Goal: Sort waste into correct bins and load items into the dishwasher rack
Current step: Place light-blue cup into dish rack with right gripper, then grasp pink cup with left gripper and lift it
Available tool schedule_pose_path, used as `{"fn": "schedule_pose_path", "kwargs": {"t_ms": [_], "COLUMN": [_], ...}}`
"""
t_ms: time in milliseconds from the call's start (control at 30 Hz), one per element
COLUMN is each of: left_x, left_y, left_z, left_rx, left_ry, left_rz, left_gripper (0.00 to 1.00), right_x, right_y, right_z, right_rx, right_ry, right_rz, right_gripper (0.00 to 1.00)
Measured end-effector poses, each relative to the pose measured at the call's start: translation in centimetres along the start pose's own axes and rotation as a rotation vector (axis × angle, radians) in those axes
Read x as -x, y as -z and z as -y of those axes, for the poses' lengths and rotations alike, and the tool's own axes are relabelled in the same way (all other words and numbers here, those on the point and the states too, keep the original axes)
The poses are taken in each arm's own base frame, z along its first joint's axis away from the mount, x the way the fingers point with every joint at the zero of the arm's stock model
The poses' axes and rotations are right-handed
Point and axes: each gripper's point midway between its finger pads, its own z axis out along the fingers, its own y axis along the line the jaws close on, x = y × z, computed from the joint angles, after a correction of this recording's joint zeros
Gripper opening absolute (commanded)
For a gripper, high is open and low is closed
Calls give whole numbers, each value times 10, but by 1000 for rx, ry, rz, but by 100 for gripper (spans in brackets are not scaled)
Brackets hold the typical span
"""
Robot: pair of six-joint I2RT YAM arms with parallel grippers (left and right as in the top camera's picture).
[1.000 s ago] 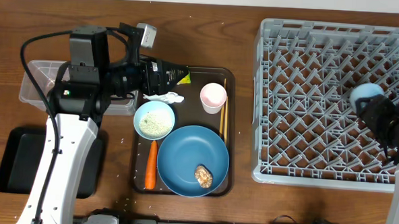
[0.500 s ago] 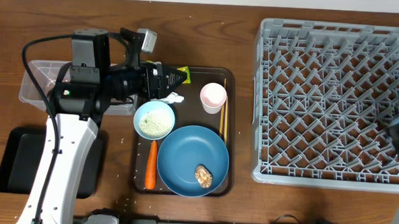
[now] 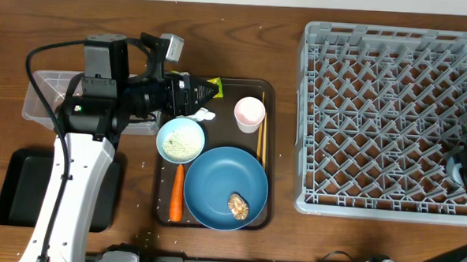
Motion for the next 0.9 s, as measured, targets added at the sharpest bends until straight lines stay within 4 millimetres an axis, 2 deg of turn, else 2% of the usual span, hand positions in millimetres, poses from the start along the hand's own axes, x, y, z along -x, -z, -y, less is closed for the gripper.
{"fn": "schedule_pose_path", "kwargs": {"t_ms": [133,300,367,467,533,633,733,833,900], "left_x": [0,-8,-13,-23,-30,-47,-59,-73,-79], "left_y": [0,-4,-9,-21,-30,-47,-63,-81,-94], "left_z": [0,-8,-10,-9,-12,-27,-50,-75,-92], "left_rx": [1,66,104,166,210,307,387,443,464], "left_ry": [2,16,8,-24,-38,-48,-36,-12,-1], "left_rz": [-1,-25,-45,-80,-110,-181,-244,-306,-335], "left_gripper": [70,71,70,71,70,70,70,70,70], "right_x": [-4,-11,-9,-3,-8,-39,-77,-110,-127], "right_y": [-6,7,23,62,92,136,165,178,180], "right_z": [-7,-23,-38,-68,-88,-116,-137,-148,-153], "right_rx": [35,115,189,349,442,571,666,709,718], "right_ry": [-8,-4,18,99,179,349,518,641,702], "right_rz": [-35,-92,-92,-36,14,60,69,49,26], "right_gripper": [78,81,81,81,78,77,77,77,77]}}
